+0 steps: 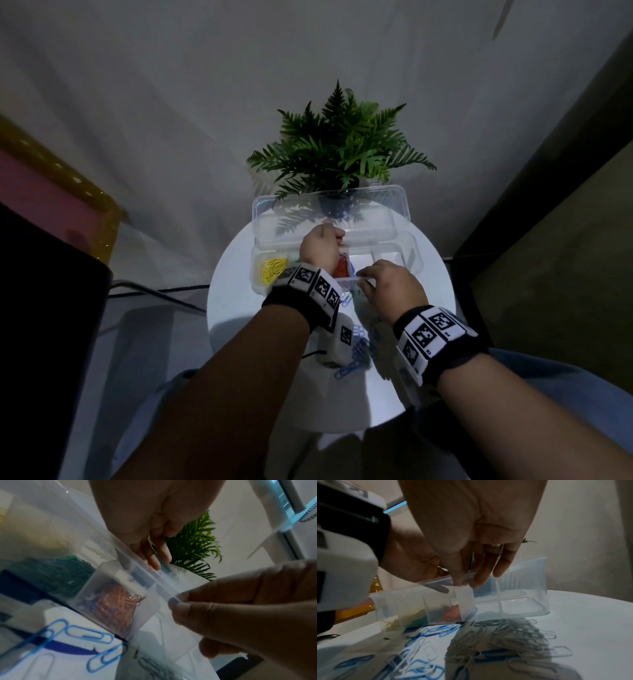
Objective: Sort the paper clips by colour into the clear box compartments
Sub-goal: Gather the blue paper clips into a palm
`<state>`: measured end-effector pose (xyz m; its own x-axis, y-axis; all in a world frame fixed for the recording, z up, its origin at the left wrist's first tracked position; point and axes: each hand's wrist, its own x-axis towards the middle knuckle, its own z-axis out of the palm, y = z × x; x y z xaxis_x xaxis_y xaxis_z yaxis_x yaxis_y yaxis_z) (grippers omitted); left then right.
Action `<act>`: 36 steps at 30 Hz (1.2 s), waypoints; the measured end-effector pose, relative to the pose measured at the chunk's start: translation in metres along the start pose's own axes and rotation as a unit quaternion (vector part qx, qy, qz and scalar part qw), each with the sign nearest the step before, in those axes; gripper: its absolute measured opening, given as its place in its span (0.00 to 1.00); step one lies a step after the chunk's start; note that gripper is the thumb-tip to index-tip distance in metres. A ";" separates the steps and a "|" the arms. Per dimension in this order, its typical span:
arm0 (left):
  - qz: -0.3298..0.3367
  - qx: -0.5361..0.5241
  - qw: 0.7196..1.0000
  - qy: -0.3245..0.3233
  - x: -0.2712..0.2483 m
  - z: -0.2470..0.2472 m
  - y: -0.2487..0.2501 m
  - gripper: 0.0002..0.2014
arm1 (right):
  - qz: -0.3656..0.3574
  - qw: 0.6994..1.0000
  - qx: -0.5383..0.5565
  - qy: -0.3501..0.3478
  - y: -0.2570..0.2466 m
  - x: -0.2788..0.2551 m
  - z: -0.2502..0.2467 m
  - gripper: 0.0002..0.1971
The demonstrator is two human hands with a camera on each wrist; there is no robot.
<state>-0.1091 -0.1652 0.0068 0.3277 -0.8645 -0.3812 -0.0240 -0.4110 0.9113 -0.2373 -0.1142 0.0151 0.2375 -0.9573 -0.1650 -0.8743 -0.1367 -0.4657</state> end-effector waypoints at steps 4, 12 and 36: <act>0.055 0.019 0.998 0.019 -0.011 -0.013 0.007 0.15 | -0.020 0.998 0.050 0.034 0.001 -0.005 0.000 0.14; -0.087 -0.245 0.966 -0.011 -0.080 -0.089 -0.018 0.09 | -0.031 0.993 -0.058 -0.097 -0.006 -0.033 0.005 0.06; -0.234 -0.273 0.933 0.000 -0.093 -0.118 -0.061 0.16 | -0.116 0.977 -0.082 -0.159 -0.063 -0.004 0.072 0.07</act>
<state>-0.0263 -0.0250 0.0051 0.1821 -0.6274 -0.7571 0.6067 -0.5342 0.5886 -0.1528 -0.0838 -0.0174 0.5349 -0.7709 -0.3458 -0.8308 -0.4054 -0.3813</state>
